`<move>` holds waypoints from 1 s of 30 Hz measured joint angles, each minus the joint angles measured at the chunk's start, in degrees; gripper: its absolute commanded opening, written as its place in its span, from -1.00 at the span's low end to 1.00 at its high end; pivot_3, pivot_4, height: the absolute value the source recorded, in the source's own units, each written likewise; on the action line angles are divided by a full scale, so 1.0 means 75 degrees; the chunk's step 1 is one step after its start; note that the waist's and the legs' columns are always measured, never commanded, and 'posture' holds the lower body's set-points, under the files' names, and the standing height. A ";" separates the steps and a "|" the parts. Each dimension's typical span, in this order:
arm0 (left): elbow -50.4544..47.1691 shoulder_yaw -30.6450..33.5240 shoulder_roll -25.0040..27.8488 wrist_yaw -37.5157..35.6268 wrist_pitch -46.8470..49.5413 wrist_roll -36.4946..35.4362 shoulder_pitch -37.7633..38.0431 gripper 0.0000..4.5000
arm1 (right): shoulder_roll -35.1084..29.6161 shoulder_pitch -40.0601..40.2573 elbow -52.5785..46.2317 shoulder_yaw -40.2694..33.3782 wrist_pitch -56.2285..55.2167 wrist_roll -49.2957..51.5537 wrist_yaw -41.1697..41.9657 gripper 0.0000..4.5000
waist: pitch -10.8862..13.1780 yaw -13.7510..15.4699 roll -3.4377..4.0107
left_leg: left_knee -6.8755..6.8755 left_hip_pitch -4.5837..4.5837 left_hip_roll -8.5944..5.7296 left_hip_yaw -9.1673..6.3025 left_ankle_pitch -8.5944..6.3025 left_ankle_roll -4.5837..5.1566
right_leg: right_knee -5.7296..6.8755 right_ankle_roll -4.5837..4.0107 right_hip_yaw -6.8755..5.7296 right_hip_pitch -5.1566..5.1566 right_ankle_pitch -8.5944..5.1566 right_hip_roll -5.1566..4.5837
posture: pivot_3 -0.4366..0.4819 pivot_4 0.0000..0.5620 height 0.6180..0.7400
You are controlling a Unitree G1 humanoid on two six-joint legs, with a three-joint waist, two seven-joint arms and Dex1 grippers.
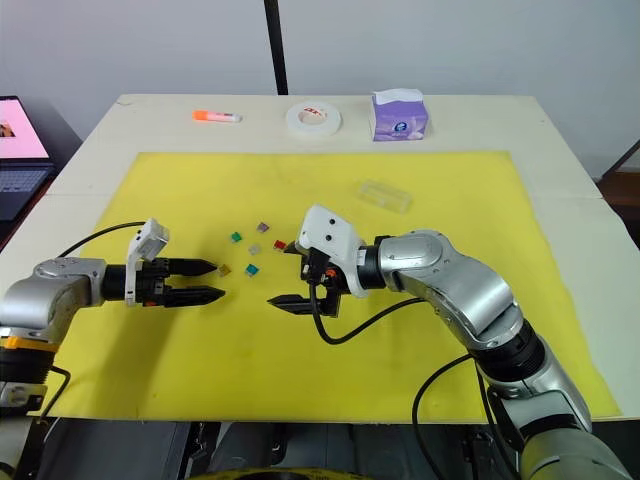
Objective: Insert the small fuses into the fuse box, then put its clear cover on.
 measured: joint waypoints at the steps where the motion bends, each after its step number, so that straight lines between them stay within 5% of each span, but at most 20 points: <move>1: 0.0000 -0.0028 -0.0049 -0.0003 0.0065 -0.0010 -0.0028 1.00 | 0.0000 0.0007 0.0000 -0.0020 0.0000 -0.0005 -0.0028 0.99 | -0.0001 0.0010 0.0001 | 0.0000 0.0000 -0.0001 0.0000 0.0000 0.0000 | -0.0001 0.0000 0.0000 0.0001 0.0000 -0.0002 | -0.05 -0.47 1.00; 27: 0.0488 -0.0068 -0.0657 -0.0227 0.0505 -0.0124 -0.0365 1.00 | 0.0008 0.0272 0.0063 -0.0118 -0.0020 -0.0171 -0.0427 0.99 | -0.0009 0.0199 0.0012 | 0.0000 0.0001 -0.0013 -0.0001 0.0000 0.0000 | -0.0023 -0.0008 -0.0003 0.0018 -0.0006 -0.0015 | -0.05 -0.47 1.00; 30: 0.0446 -0.0068 -0.0739 -0.0214 0.0536 -0.0125 -0.0358 0.75 | 0.0008 0.0280 0.0074 -0.0118 -0.0035 -0.0183 -0.0432 1.00 | -0.0009 0.0205 0.0012 | 0.0000 0.0001 -0.0013 -0.0001 0.0000 0.0000 | -0.0026 -0.0006 -0.0003 0.0019 -0.0005 -0.0016 | -0.05 -0.47 1.00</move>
